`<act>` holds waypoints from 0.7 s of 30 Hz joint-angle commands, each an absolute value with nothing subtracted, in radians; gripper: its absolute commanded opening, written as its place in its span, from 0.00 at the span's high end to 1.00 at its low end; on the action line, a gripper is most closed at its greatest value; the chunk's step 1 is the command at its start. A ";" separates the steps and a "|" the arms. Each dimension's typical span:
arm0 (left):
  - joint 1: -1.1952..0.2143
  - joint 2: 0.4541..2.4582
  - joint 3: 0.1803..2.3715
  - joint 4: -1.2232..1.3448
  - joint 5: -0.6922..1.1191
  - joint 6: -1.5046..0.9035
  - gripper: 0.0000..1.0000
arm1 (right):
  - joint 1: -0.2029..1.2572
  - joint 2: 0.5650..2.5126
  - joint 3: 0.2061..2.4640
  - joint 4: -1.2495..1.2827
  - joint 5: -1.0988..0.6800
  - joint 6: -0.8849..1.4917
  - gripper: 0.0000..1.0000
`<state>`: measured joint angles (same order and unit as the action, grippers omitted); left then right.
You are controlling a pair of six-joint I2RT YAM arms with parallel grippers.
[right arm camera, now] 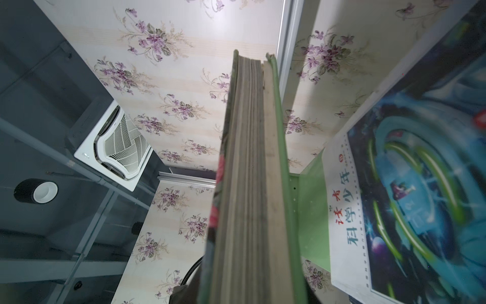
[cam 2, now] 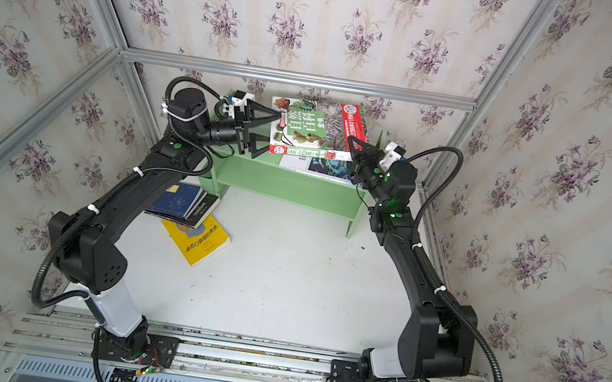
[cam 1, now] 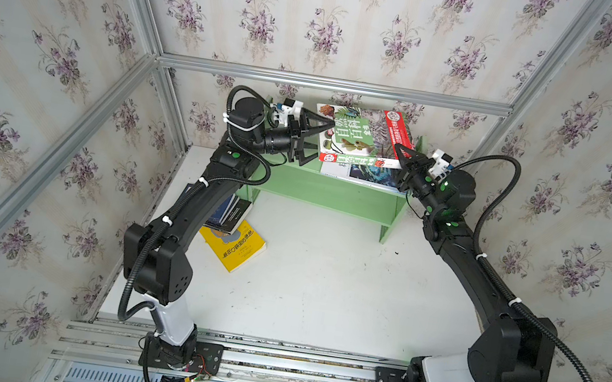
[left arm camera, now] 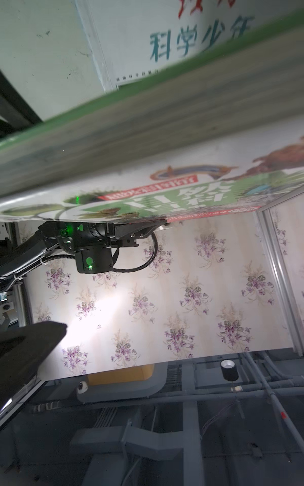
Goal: Stacking books/files
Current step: Pass the book.
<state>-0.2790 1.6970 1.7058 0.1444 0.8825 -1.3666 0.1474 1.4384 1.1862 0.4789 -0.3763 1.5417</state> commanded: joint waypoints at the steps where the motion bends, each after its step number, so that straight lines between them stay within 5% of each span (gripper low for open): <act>1: -0.274 1.629 1.643 0.179 0.711 -1.274 0.00 | 0.151 1.402 1.165 0.682 -0.254 1.520 0.87; 21: -0.337 1.621 1.561 0.087 0.700 -1.278 0.00 | 0.152 1.443 1.210 0.792 -0.253 1.549 0.87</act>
